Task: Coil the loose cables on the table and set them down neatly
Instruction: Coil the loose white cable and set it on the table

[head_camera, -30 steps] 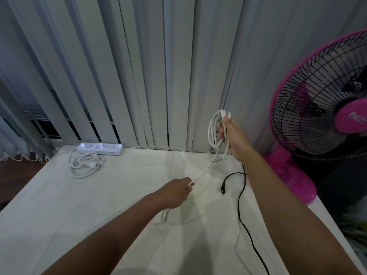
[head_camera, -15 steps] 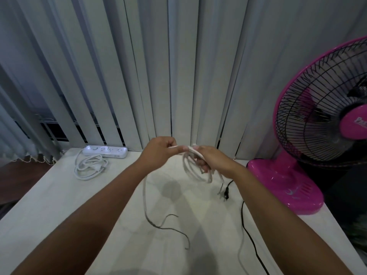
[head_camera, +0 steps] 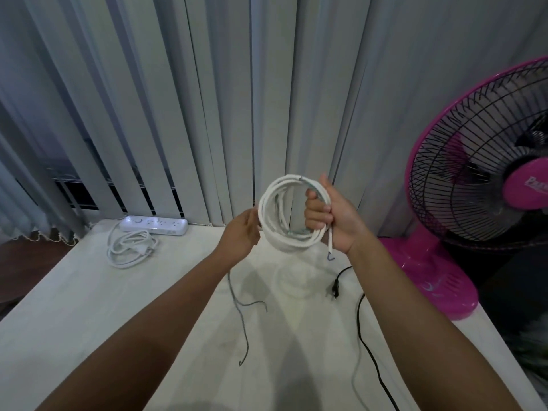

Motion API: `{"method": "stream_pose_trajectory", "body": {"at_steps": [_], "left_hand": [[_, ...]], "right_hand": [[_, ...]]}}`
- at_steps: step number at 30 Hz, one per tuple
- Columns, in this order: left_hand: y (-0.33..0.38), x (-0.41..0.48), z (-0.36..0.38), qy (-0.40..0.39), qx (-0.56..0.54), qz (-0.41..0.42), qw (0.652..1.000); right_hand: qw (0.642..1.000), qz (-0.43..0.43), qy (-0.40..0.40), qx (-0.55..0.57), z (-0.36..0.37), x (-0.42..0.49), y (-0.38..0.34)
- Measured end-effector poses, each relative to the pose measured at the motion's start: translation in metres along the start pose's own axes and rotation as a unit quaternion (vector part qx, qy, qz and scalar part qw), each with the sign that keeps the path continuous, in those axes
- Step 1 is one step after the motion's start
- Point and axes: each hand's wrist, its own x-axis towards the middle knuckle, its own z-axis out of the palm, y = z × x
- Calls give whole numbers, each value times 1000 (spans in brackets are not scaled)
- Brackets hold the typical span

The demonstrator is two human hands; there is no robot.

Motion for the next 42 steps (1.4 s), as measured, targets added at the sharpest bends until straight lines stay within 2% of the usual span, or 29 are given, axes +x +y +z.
{"method": "stream_pose_trajectory", "body": {"at_steps": [2,5,8,11,16,19,21,23,25,28,30,32,34,35,38,42], "left_hand": [[-2,-6,11,-7,38,-17,999],[-6,-18,24,-27,100,-26,994],[-6,-29,32,3,162,0,987],[-1,-39,32,12,174,44,984],[12,-41,19,-112,85,60,988],[17,-39,14,-174,123,93,973],[19,-36,11,-149,201,133,959],[22,-33,8,-86,252,188,945],[27,-32,5,-49,252,244,935],[32,-32,3,-40,223,286,931],[34,-33,5,-17,167,248,954],[39,-33,3,7,12,125,992],[44,-32,1,-10,-132,21,991],[45,-32,1,-31,-153,-2,988],[50,-34,2,-102,-104,6,989],[52,-35,6,-79,-20,41,996]], "right_hand": [[998,-35,40,37,-2,5,-6],[989,-82,126,-3,-6,11,-11],[974,-107,197,-44,-12,13,-8],[963,-108,240,-61,-15,13,-4],[953,-98,264,-114,-12,9,5],[948,-86,267,-150,-8,8,5],[951,-70,255,-160,-8,7,4],[957,-45,234,-165,-8,5,4],[961,-29,218,-169,-10,5,6],[968,-15,192,-160,-10,4,8],[974,-1,174,-148,-10,4,9],[976,8,168,-141,-9,3,10],[977,13,165,-131,-7,2,12],[978,16,163,-131,-6,1,14],[969,21,164,-185,0,0,20],[948,25,194,-251,6,-3,31]]}}
